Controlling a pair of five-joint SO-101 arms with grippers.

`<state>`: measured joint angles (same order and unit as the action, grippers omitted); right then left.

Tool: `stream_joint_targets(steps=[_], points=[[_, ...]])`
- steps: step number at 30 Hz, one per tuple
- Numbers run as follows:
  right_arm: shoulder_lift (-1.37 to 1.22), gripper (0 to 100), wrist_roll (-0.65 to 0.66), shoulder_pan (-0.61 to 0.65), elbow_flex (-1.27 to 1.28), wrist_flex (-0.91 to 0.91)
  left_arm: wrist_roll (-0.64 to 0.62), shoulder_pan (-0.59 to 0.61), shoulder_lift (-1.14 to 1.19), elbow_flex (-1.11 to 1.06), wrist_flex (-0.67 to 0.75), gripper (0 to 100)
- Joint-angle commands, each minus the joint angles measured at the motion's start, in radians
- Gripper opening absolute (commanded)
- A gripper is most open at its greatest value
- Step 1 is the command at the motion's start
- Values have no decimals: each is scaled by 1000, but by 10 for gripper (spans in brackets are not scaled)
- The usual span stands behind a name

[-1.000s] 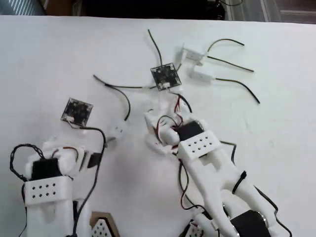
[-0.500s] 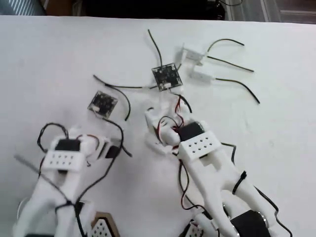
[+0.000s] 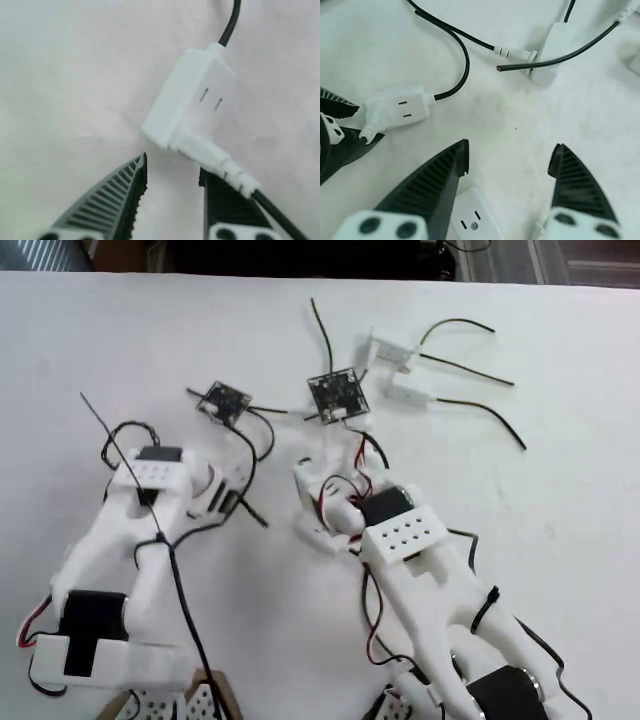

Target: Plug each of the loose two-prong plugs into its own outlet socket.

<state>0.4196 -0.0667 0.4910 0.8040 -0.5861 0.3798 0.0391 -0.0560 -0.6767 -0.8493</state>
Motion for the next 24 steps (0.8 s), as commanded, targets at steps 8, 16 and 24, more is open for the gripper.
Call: stream_joint_targets(steps=[8, 16, 24], points=[[38, 254, -14, -101, -5, 54, -37, 15, -4, 91, 172, 212], [38, 254, -14, -104, -5, 54, -138, 107, 292, 446, 86, 270], [38, 254, -14, -104, -5, 54, -143, 205, 432, 873, -241, 272]])
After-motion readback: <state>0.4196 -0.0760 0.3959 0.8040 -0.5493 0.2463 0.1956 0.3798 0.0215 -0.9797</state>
